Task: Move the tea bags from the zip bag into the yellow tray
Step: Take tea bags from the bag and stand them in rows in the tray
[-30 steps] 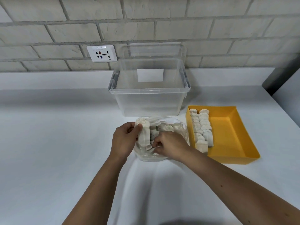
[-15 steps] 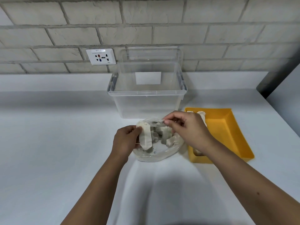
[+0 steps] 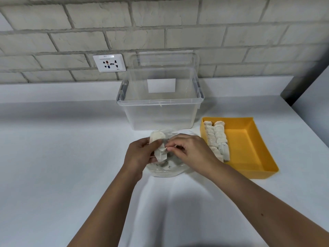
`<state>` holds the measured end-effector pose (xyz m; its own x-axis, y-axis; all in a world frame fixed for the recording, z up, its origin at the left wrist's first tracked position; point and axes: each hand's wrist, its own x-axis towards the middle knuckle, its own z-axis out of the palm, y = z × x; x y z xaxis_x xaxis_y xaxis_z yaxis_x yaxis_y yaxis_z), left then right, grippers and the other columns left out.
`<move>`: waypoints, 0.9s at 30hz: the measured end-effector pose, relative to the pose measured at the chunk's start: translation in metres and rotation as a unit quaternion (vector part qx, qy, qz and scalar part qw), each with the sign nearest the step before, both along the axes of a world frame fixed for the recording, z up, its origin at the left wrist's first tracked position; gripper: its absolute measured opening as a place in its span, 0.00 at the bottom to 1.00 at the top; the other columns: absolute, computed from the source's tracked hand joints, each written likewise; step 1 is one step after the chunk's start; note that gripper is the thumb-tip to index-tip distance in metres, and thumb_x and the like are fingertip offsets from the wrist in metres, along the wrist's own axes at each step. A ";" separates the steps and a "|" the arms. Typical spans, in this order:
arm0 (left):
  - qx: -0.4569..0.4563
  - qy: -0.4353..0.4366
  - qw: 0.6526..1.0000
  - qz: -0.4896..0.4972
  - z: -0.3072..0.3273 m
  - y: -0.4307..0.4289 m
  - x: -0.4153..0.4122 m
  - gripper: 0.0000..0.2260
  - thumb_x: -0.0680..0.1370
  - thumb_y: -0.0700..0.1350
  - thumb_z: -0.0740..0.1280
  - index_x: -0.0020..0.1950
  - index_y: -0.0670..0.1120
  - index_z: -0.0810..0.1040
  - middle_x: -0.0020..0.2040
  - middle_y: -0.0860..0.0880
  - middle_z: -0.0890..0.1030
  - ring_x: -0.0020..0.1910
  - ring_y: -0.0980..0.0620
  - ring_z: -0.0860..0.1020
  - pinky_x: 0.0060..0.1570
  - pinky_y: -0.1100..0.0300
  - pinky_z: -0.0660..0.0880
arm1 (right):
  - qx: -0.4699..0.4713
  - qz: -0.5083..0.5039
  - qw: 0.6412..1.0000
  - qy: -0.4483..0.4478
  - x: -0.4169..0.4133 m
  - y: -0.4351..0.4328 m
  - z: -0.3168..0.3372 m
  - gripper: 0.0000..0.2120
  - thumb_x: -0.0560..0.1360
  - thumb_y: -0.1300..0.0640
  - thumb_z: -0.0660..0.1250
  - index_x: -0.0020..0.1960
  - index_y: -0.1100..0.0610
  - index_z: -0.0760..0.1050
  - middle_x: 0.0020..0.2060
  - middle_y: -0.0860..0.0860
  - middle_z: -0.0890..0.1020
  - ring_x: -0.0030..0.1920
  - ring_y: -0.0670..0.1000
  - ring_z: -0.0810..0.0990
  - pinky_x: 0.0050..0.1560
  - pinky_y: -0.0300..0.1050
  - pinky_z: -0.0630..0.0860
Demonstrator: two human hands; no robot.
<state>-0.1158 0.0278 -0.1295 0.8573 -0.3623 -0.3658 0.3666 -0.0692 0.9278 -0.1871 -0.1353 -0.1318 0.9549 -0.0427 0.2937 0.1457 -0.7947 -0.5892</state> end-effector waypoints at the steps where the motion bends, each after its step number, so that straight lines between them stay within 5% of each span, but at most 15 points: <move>1: 0.004 -0.011 1.000 0.011 -0.001 0.002 0.002 0.07 0.77 0.42 0.72 0.52 0.40 0.84 0.43 0.41 0.87 0.39 0.47 0.86 0.36 0.61 0.81 | 0.006 -0.004 1.000 0.004 0.002 0.000 0.000 0.08 0.75 0.52 0.71 0.52 0.52 0.84 0.48 0.44 0.85 0.45 0.45 0.82 0.48 0.45 0.78; 5: 0.025 -0.072 0.995 0.066 -0.004 0.011 0.016 0.06 0.77 0.42 0.72 0.52 0.43 0.85 0.41 0.44 0.86 0.41 0.47 0.85 0.41 0.57 0.83 | 0.039 -0.054 0.995 0.079 0.009 -0.009 -0.006 0.10 0.75 0.54 0.71 0.56 0.52 0.82 0.44 0.44 0.83 0.39 0.45 0.80 0.50 0.43 0.77; 8: 0.048 -0.105 0.990 0.083 -0.008 0.017 0.024 0.06 0.77 0.44 0.72 0.53 0.45 0.84 0.39 0.47 0.86 0.41 0.48 0.85 0.44 0.53 0.83 | 0.019 -0.048 0.984 0.169 0.014 -0.009 -0.017 0.09 0.74 0.56 0.71 0.55 0.53 0.82 0.48 0.48 0.85 0.45 0.46 0.81 0.49 0.38 0.75; 16: 0.064 -0.115 0.989 0.074 -0.018 0.017 0.024 0.06 0.77 0.44 0.72 0.52 0.46 0.84 0.41 0.42 0.86 0.45 0.42 0.85 0.47 0.48 0.84 | -0.012 -0.106 0.964 0.244 0.036 0.023 -0.037 0.12 0.68 0.43 0.73 0.42 0.51 0.79 0.42 0.47 0.82 0.44 0.48 0.79 0.45 0.47 0.76; 20: 0.053 -0.116 0.989 0.073 -0.017 0.018 0.027 0.05 0.77 0.44 0.72 0.51 0.45 0.84 0.42 0.38 0.85 0.46 0.40 0.85 0.44 0.52 0.84 | -0.028 -0.111 0.961 0.251 0.040 0.028 -0.040 0.13 0.70 0.47 0.74 0.33 0.50 0.74 0.42 0.48 0.81 0.43 0.48 0.77 0.41 0.44 0.71; 27: 0.043 -0.121 0.989 0.067 -0.013 0.016 0.028 0.05 0.77 0.44 0.72 0.52 0.46 0.84 0.36 0.47 0.85 0.44 0.43 0.85 0.48 0.47 0.83 | 0.277 -0.145 0.928 0.204 0.018 -0.003 -0.023 0.12 0.66 0.62 0.79 0.37 0.55 0.75 0.30 0.48 0.79 0.29 0.46 0.79 0.33 0.38 0.74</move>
